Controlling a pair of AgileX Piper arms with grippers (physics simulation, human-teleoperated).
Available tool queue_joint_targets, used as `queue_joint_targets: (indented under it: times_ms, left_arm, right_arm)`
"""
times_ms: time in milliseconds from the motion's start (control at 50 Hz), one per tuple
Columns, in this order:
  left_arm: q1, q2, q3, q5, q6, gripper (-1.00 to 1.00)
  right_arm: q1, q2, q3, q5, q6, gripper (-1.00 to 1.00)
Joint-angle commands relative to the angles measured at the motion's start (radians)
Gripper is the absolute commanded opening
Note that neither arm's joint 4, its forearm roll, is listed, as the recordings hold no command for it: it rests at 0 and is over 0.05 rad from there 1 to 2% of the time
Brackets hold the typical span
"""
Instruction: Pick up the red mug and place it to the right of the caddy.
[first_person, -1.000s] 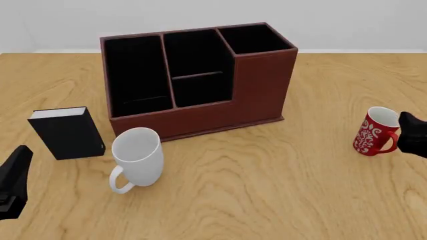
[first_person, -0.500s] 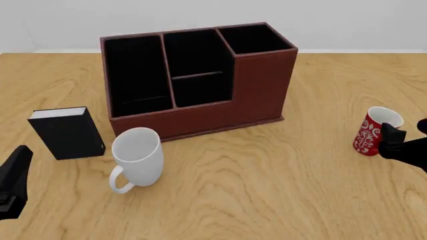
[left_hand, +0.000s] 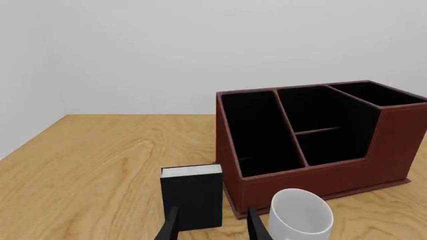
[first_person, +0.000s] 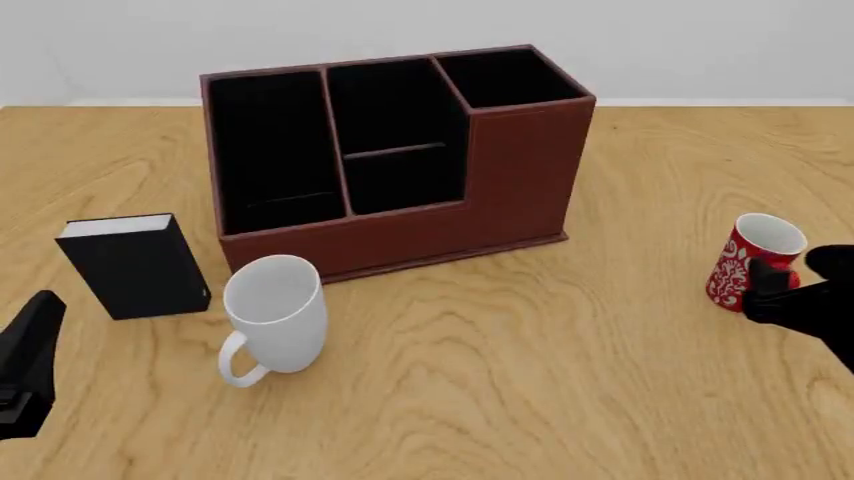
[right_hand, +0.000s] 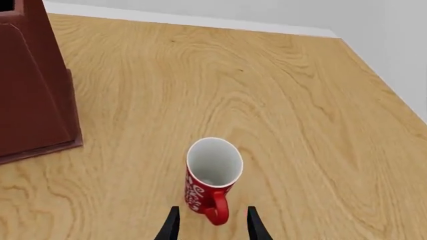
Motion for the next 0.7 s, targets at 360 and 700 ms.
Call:
queue_joint_targets:
  times_ms: [360,700]
  left_arm:
    - [0.0,0.0,0.0,0.0,0.0,1.0]
    - [0.0,0.0,0.0,0.0,0.0,1.0]
  right_arm:
    - [-0.024,0.179,-0.032,-0.109,-0.023,1.0]
    - [-0.024,0.239,-0.048,-0.137,-0.026,1.0]
